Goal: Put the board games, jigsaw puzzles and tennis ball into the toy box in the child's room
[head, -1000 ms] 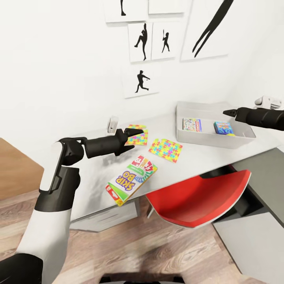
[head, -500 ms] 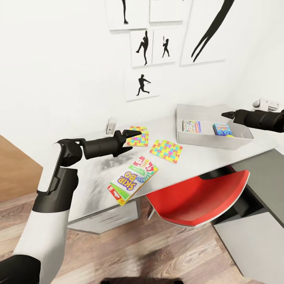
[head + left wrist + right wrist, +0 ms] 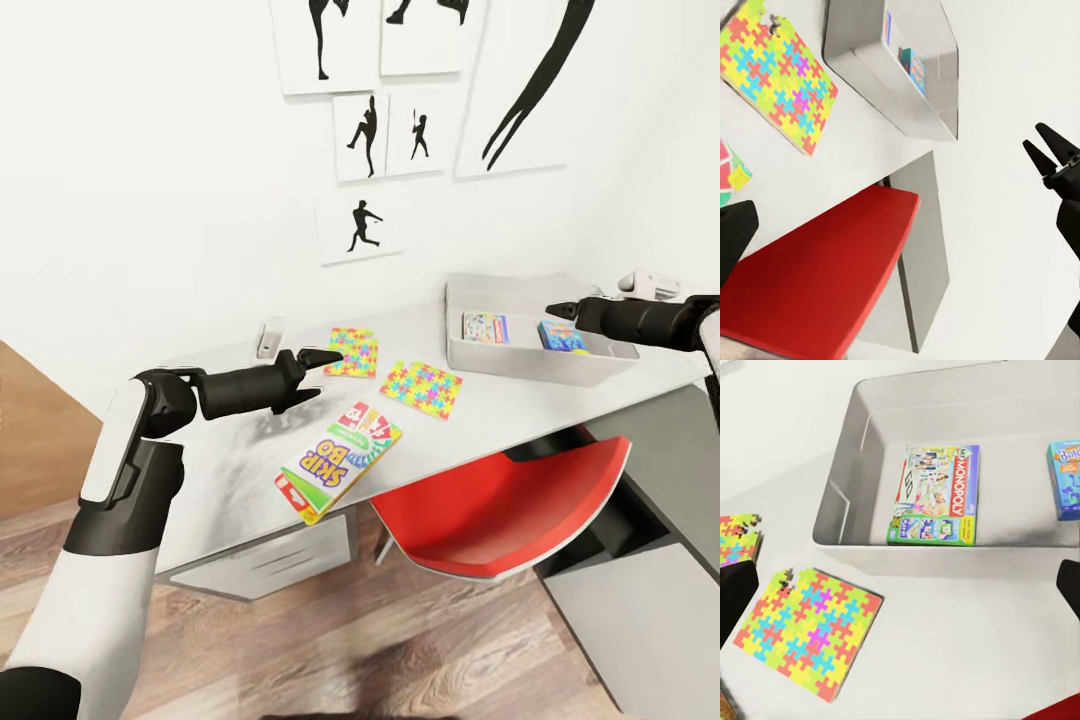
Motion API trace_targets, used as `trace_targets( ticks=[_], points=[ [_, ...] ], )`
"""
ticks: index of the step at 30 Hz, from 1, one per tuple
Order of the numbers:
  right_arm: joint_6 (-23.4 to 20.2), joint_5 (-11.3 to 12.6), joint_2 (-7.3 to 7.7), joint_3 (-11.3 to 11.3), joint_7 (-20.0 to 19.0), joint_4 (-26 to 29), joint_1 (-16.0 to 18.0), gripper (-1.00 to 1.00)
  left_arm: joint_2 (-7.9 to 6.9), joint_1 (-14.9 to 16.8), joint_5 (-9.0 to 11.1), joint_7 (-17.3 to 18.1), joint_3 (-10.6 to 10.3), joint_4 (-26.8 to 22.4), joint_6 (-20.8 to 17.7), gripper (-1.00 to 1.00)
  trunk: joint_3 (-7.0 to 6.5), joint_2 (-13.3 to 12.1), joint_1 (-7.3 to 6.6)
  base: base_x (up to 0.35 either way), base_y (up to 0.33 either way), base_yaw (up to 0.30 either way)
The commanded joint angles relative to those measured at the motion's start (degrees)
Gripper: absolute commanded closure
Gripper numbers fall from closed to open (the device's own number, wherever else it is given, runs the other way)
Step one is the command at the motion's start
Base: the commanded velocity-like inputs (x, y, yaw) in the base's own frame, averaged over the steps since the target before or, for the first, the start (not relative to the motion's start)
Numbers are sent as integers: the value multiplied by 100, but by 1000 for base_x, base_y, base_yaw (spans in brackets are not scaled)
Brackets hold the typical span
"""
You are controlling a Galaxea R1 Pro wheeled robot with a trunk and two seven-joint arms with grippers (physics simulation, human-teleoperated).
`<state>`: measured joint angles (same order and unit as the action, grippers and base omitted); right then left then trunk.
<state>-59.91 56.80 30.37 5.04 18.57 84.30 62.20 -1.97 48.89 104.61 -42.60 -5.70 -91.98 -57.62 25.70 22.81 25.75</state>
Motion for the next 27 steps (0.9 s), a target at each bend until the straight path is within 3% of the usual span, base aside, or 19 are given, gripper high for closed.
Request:
trace_targets(
  ticks=[1, 8, 21, 27],
  points=[
    [-9, 52, 5, 12, 60, 4, 6, -100, -5, 4, 61, -59, -4, -4, 5, -100, 0, 10, 4, -1, 1, 50],
    [-9, 83, -28, 143, 60, 1, -148, -100, -301, -200, 60, 40, -1, -4, 38, -100, -66, 10, 4, -1, 0, 58],
    [-9, 474, -52, 345, 65, -1, -409, -100, -483, -426, 54, 120, 20, 1, 59, -100, -187, 10, 4, 0, 0, 70],
    [-9, 552, -59, 472, 68, -2, -456, -100, -548, -558, 52, 120, 253, 8, 62, -100, -243, 10, 4, 0, 0, 80]
  ],
)
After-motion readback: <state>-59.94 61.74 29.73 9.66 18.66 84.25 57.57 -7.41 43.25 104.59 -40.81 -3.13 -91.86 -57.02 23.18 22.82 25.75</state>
